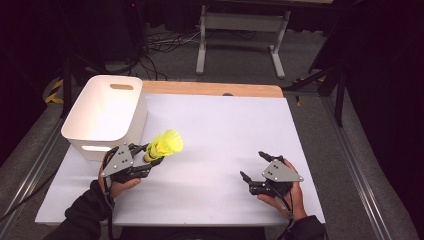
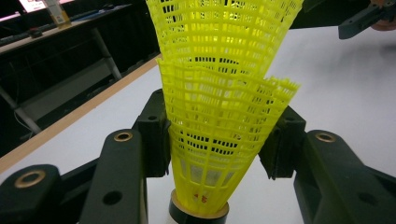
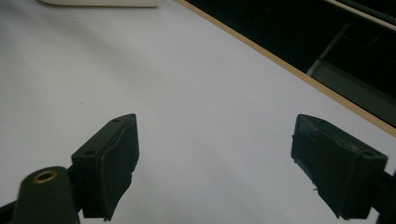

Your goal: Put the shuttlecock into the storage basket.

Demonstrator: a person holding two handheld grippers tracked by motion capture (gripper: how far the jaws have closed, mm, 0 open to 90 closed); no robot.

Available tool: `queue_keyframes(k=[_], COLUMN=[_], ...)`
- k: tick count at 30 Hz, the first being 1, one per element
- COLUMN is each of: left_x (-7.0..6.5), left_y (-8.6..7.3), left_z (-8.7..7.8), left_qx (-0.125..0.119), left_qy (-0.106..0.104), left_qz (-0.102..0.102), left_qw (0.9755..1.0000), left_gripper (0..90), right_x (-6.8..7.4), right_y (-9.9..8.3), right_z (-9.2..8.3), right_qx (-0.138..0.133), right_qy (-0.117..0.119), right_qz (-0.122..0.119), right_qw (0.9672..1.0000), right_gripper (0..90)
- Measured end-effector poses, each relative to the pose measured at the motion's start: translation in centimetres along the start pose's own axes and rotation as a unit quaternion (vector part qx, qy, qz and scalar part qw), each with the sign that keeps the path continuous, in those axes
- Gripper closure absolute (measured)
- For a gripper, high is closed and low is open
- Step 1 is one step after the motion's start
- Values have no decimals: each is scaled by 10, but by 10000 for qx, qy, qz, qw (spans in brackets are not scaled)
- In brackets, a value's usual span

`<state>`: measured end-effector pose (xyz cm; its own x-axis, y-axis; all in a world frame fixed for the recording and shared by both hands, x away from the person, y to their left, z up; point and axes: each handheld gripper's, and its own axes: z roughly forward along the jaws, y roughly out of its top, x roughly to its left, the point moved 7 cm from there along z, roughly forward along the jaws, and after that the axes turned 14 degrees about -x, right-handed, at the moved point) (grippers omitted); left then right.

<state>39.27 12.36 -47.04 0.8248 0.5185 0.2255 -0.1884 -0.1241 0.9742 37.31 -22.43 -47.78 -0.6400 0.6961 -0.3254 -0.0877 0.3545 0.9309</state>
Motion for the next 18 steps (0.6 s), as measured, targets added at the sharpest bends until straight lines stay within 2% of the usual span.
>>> queue_keyframes(k=[8, 18], left_x=[6, 10], left_y=[3, 9], left_z=[-7, -13], left_qx=[-55, -141], left_qy=[127, 206], left_qz=[30, 34], left_qw=[9999, 9997], left_gripper=[526, 526], right_x=[-2, 3], right_y=[-7, -11], right_z=[-7, -3], right_qx=[-63, -75], right_qy=[-73, 7], right_qz=[78, 91], right_qw=[9999, 9999], right_gripper=[149, 143])
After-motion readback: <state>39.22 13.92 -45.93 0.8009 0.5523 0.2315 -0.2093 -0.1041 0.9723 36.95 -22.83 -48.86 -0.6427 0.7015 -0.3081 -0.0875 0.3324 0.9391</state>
